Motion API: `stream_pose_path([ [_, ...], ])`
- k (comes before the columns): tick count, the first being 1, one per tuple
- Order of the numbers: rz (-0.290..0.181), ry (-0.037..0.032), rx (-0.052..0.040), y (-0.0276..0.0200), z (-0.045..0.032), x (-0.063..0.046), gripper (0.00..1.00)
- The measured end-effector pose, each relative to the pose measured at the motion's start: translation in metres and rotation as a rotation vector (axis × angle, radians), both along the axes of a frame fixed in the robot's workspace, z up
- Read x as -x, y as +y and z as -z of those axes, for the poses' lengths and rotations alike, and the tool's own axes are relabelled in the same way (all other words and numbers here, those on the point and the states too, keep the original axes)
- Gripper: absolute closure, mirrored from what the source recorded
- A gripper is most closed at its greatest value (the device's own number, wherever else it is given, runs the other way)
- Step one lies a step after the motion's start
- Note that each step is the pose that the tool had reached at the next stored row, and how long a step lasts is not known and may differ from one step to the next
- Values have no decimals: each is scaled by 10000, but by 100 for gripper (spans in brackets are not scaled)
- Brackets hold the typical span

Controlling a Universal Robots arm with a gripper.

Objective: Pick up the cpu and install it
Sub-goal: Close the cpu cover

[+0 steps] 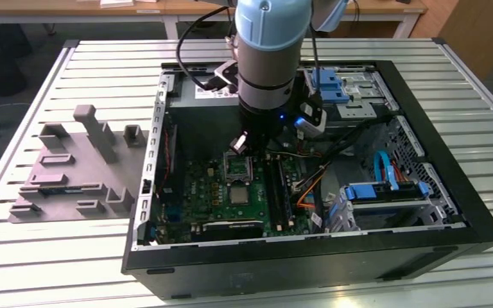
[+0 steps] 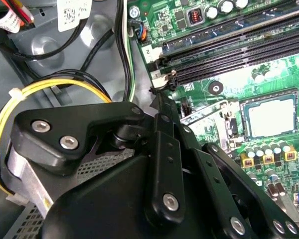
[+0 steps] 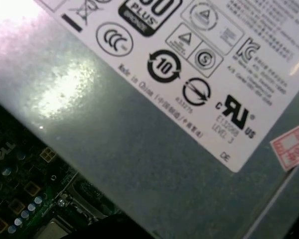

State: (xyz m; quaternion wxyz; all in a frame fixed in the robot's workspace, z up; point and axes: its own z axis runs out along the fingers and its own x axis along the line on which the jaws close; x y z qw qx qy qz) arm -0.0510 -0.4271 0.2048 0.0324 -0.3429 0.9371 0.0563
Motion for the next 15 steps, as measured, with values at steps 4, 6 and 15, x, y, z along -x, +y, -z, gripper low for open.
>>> stream_pose_path([
  [4,-71,0,155,2,-26,10,89],
  [6,-101,1,205,3,-44,11,89],
  [15,-348,-1,375,19,-136,12,89],
])
